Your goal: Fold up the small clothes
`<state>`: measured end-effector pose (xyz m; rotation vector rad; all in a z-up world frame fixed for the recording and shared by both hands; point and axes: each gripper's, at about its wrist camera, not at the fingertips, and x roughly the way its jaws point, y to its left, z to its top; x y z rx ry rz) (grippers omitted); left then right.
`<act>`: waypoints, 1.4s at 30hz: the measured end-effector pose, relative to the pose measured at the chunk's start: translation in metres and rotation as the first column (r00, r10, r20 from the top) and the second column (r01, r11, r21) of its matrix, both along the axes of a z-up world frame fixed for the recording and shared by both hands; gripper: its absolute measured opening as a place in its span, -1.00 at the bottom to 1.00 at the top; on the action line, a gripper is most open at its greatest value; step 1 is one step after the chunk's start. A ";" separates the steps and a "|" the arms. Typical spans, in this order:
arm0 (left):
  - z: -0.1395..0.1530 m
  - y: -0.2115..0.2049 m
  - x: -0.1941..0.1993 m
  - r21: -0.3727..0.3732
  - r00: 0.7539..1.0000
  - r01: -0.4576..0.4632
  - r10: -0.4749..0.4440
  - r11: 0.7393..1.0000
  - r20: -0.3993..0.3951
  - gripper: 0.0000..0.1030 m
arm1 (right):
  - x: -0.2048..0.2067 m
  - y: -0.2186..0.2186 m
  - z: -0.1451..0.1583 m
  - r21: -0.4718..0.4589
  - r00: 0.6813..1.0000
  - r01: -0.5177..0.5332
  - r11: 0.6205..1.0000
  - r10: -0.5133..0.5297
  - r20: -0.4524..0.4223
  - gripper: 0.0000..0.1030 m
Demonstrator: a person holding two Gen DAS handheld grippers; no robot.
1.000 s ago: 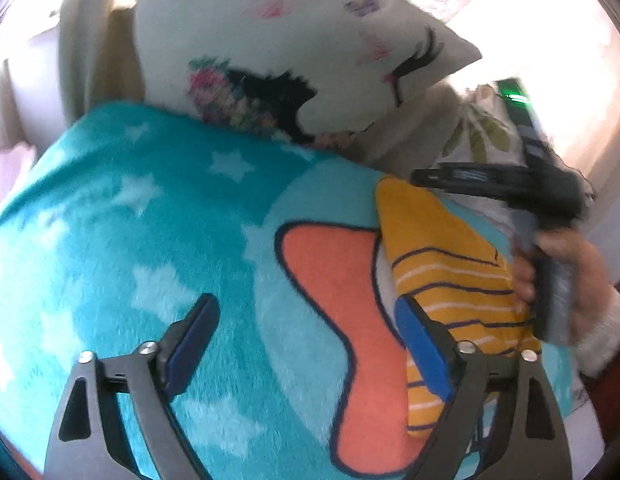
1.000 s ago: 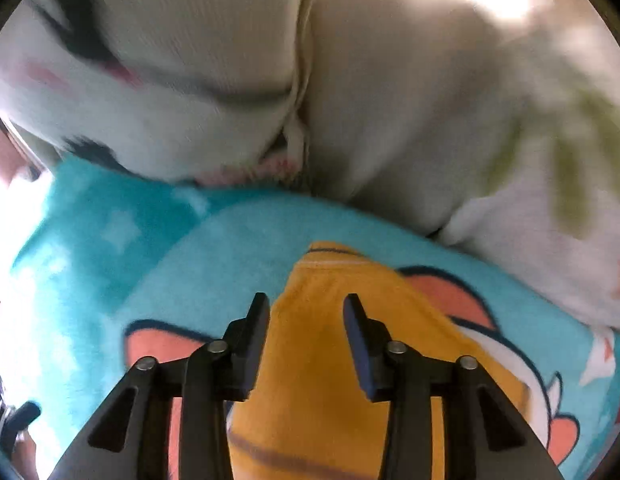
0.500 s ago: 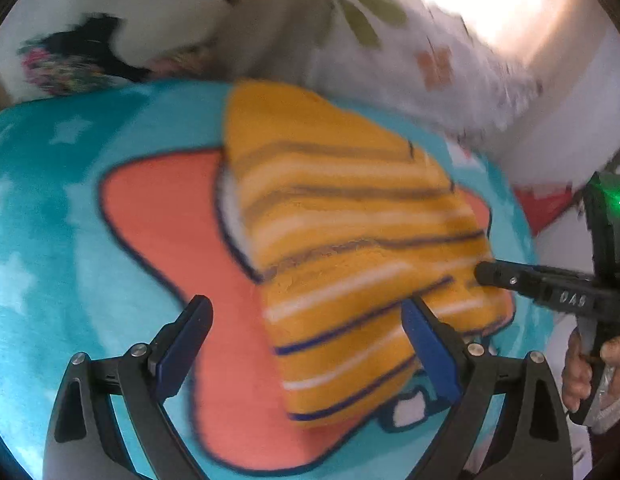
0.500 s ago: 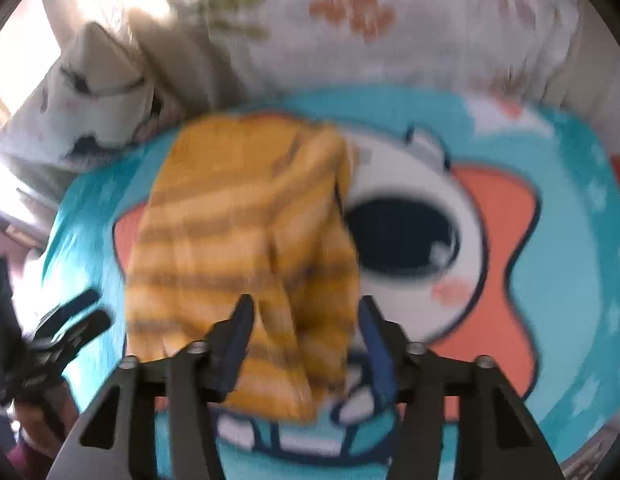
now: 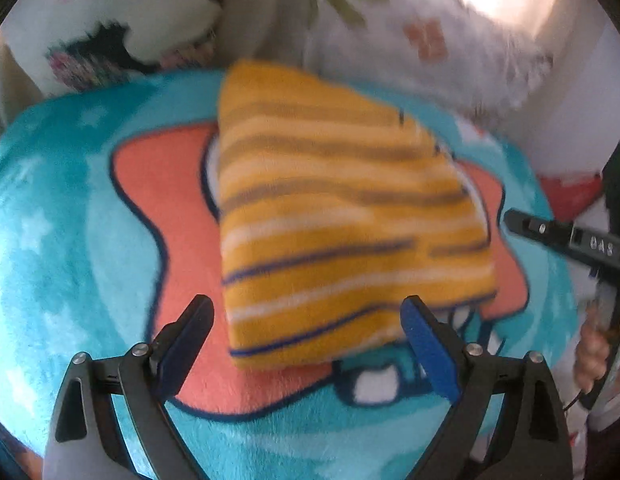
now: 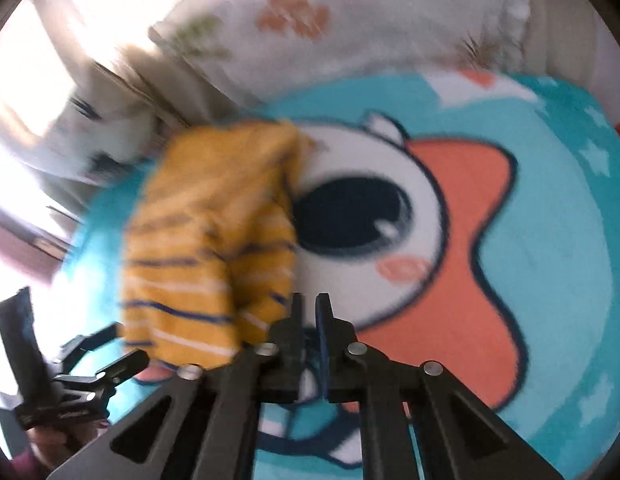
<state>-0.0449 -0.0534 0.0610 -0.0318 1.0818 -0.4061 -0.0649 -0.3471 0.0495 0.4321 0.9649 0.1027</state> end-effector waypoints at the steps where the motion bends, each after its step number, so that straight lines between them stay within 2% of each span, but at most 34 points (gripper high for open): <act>1: 0.004 -0.002 0.004 0.006 1.000 -0.006 0.006 1.000 0.007 0.82 | 0.005 0.002 0.003 0.034 1.000 -0.017 0.999 0.016 0.024 -0.30; 3: 0.007 -0.014 0.014 0.014 1.000 -0.006 0.005 1.000 0.020 0.82 | 0.020 0.009 0.002 0.087 0.998 -0.046 0.995 0.042 0.047 -0.28; 5: 0.005 -0.026 0.026 0.035 0.999 -0.006 0.004 0.999 0.042 0.82 | 0.042 0.028 -0.001 0.090 0.996 -0.081 0.993 0.077 0.054 -0.31; 6: -0.002 -0.034 0.031 0.073 0.999 -0.006 0.003 0.997 0.035 0.82 | 0.053 0.038 -0.005 0.091 0.994 -0.101 0.991 0.096 0.055 -0.38; 7: -0.010 -0.047 0.038 0.119 1.000 -0.001 0.000 0.993 0.012 0.82 | 0.061 0.043 -0.008 0.103 0.992 -0.117 0.988 0.112 0.050 -0.60; 8: -0.021 -0.056 0.041 0.158 1.000 0.009 -0.006 0.987 -0.019 0.82 | 0.071 0.049 -0.014 0.118 0.990 -0.140 0.983 0.137 0.028 -0.72; 9: -0.032 -0.063 0.039 0.200 0.999 0.020 -0.012 0.980 -0.042 0.82 | 0.076 0.054 -0.020 0.112 0.988 -0.153 0.982 0.154 0.000 -0.73; 12: -0.043 -0.072 0.028 0.263 0.998 0.043 -0.032 0.964 -0.045 0.83 | 0.082 0.057 -0.038 -0.011 0.989 -0.139 0.990 0.138 -0.050 -0.70; 14: -0.039 -0.069 0.027 0.254 0.998 0.037 -0.023 0.966 -0.061 0.83 | 0.079 0.046 -0.039 0.005 0.994 -0.091 0.996 0.091 -0.058 -0.70; 15: -0.035 -0.065 0.027 0.231 0.997 0.025 -0.009 0.973 -0.072 0.82 | 0.076 0.041 -0.036 -0.021 0.997 -0.059 0.998 0.058 -0.060 -0.70; 16: -0.030 -0.059 0.027 0.193 0.997 0.009 0.007 0.981 -0.082 0.82 | 0.074 0.037 -0.033 -0.058 0.998 -0.029 0.998 0.026 -0.055 -0.66; 17: -0.024 -0.051 0.025 0.142 0.995 -0.011 0.025 0.990 -0.092 0.82 | 0.073 0.030 -0.029 -0.044 0.999 -0.014 0.999 0.013 -0.032 -0.64; 18: -0.020 -0.045 0.024 0.107 0.994 -0.030 0.041 0.994 -0.101 0.82 | 0.072 0.021 -0.026 0.019 1.000 -0.006 1.000 0.006 -0.008 -0.62; 20: -0.014 -0.034 0.019 0.055 0.991 -0.074 0.080 0.996 -0.110 0.82 | 0.077 0.008 -0.027 0.136 1.000 0.011 0.991 -0.012 0.003 -0.08; 21: -0.011 -0.030 0.018 0.039 0.990 -0.089 0.093 0.995 -0.108 0.82 | 0.081 0.007 -0.027 0.159 1.000 0.016 0.987 -0.018 0.006 0.00; 25: -0.002 -0.020 0.014 0.025 0.990 -0.117 0.119 0.993 -0.081 0.82 | 0.102 0.015 -0.034 0.212 1.000 -0.004 0.977 -0.003 0.031 0.01; 26: 0.000 -0.020 0.010 0.029 0.989 -0.124 0.125 0.992 -0.077 0.82 | 0.111 0.019 -0.041 0.234 1.000 -0.016 0.972 0.012 0.017 -0.06; 28: 0.004 -0.016 0.009 0.031 0.988 -0.137 0.139 0.990 -0.073 0.82 | 0.126 0.025 -0.056 0.310 0.998 -0.052 0.949 0.062 -0.025 -0.45; 29: 0.007 -0.012 0.005 0.029 0.987 -0.147 0.149 0.989 -0.068 0.82 | 0.129 0.026 -0.059 0.333 0.996 -0.060 0.941 0.076 -0.035 -0.57; 30: 0.009 -0.008 0.004 0.027 0.986 -0.156 0.158 0.987 -0.062 0.82 | 0.128 0.026 -0.054 0.325 0.996 -0.075 0.943 0.085 -0.016 -0.62; 32: 0.011 0.000 0.002 0.032 0.982 -0.180 0.182 0.983 -0.058 0.82 | 0.121 0.020 -0.042 0.291 0.997 -0.076 0.954 0.075 0.015 -0.87; 35: 0.007 0.013 -0.001 0.035 0.974 -0.214 0.216 0.976 -0.072 0.82 | 0.121 0.011 -0.040 0.194 1.000 -0.021 0.981 0.024 -0.011 -0.85; 37: 0.004 0.017 0.000 0.039 0.971 -0.224 0.226 0.974 -0.076 0.82 | 0.121 0.012 -0.039 0.083 0.998 0.035 0.996 -0.030 -0.055 -0.78; 39: -0.001 0.018 0.002 0.053 0.969 -0.232 0.235 0.971 -0.077 0.82 | 0.110 0.015 -0.025 0.106 1.000 0.020 0.994 -0.020 0.003 -0.78; 42: -0.017 0.018 0.007 0.092 0.962 -0.244 0.253 0.965 -0.100 0.82 | 0.088 0.033 -0.003 0.116 0.993 -0.060 0.991 0.048 0.108 -0.78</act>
